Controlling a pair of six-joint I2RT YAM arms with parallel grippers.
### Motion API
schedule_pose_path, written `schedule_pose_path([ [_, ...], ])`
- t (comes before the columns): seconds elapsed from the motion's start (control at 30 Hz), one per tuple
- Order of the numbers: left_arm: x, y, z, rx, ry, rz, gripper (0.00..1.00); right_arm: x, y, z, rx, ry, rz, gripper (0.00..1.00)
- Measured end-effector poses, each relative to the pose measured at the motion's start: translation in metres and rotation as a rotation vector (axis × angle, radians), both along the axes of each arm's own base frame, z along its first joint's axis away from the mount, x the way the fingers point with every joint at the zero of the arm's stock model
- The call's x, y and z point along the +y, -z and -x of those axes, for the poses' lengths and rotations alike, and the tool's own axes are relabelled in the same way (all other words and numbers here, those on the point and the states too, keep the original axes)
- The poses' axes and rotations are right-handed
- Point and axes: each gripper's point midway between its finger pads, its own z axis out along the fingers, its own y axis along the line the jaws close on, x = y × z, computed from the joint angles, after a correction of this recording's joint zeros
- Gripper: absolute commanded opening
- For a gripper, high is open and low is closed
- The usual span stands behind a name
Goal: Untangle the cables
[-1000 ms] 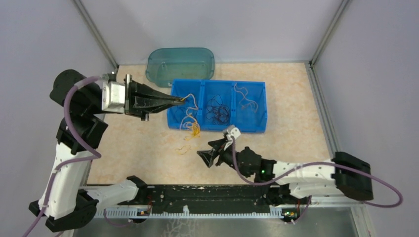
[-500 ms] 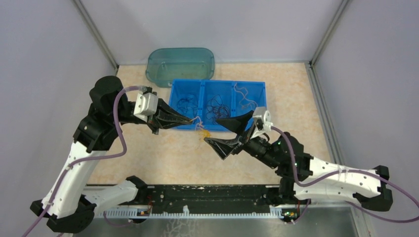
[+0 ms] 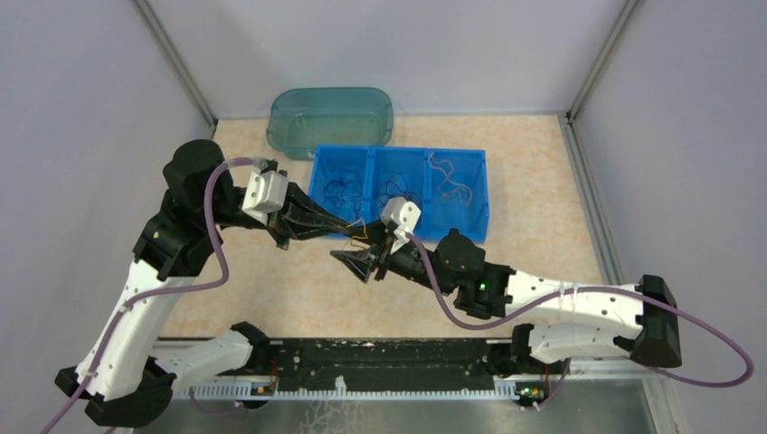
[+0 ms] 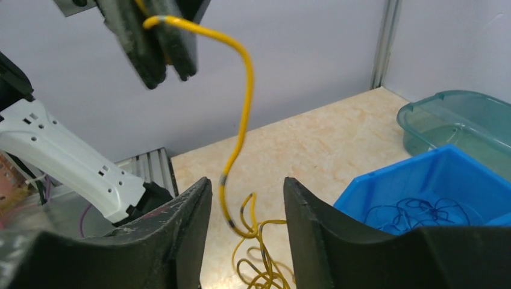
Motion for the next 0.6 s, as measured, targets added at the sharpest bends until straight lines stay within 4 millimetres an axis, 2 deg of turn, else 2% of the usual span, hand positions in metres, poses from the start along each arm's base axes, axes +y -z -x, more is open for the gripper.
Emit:
schedule_pose_path([
  [0.2,0.001,-0.002,0.003,0.009,0.007,0.005,0.0,0.006,-0.011,-0.003,0.005,-0.013,-0.067,0.3],
  [0.33,0.0,-0.006,0.003,0.013,0.008,0.015,0.0,0.014,-0.014,-0.001,0.034,-0.041,-0.111,0.26],
  [0.4,0.0,-0.01,0.003,0.012,0.011,0.023,0.0,0.021,-0.005,-0.001,0.058,-0.053,-0.116,0.24],
  [0.5,-0.001,-0.02,0.004,0.002,0.016,0.039,0.0,0.032,0.023,-0.001,0.112,-0.068,-0.082,0.22],
  [0.53,-0.001,-0.023,0.004,-0.001,0.016,0.044,0.0,0.037,0.042,0.0,0.143,-0.073,-0.054,0.22],
  [0.6,-0.001,-0.028,0.004,-0.006,0.017,0.05,0.0,0.039,0.052,0.0,0.161,-0.077,-0.04,0.21],
])
